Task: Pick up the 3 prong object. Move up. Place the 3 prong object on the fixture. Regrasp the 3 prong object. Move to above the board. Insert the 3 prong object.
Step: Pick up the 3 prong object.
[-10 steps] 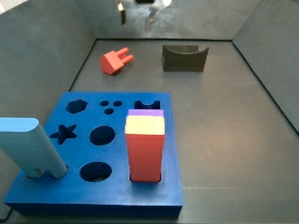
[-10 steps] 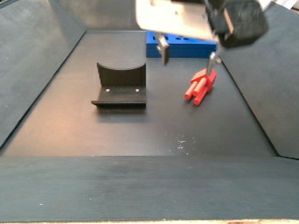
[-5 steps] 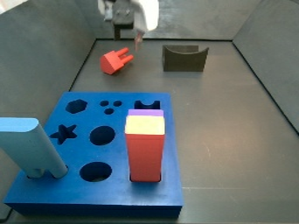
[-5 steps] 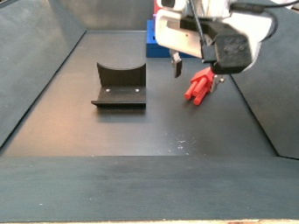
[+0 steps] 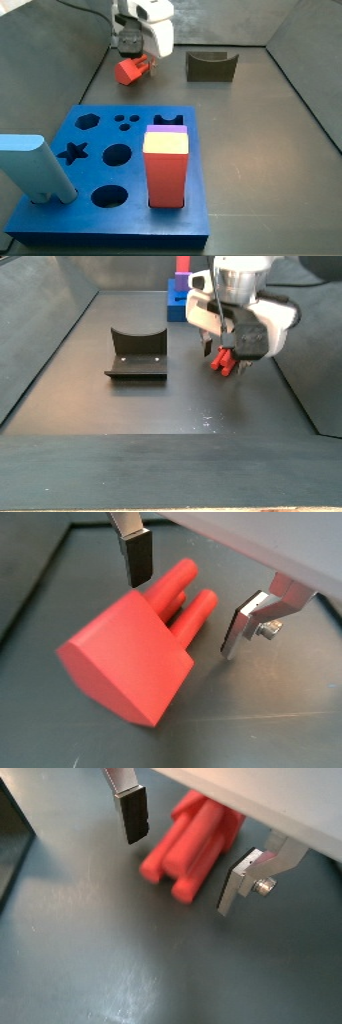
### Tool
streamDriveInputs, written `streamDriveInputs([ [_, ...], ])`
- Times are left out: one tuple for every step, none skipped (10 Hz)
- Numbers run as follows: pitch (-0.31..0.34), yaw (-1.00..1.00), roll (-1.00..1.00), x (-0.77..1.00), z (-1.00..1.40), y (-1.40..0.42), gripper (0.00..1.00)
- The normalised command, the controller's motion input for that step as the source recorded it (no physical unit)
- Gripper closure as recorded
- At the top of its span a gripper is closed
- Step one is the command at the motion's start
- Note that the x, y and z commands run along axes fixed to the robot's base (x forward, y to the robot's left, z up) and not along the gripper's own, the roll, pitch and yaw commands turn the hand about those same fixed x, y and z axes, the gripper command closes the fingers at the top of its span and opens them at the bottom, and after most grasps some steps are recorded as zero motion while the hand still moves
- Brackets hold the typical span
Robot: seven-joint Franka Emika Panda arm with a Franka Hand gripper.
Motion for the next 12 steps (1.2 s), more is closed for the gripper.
streamDriveInputs([
  [0.000, -0.20, 0.16, -0.07, -0.83, 0.00, 0.00],
  [-0.010, 0.00, 0.00, 0.00, -0.03, 0.00, 0.00],
  [0.000, 0.00, 0.00, 0.00, 0.00, 0.00, 1.00],
  [0.000, 0.00, 0.00, 0.00, 0.00, 0.00, 1.00],
  [0.000, 0.00, 0.00, 0.00, 0.00, 0.00, 1.00],
  [0.000, 0.00, 0.00, 0.00, 0.00, 0.00, 1.00],
  [0.000, 0.00, 0.00, 0.00, 0.00, 0.00, 1.00],
  [0.000, 0.00, 0.00, 0.00, 0.00, 0.00, 1.00],
  [0.000, 0.00, 0.00, 0.00, 0.00, 0.00, 1.00],
  [0.000, 0.00, 0.00, 0.00, 0.00, 0.00, 1.00],
  [0.000, 0.00, 0.00, 0.00, 0.00, 0.00, 1.00],
  [0.000, 0.00, 0.00, 0.00, 0.00, 0.00, 1.00],
])
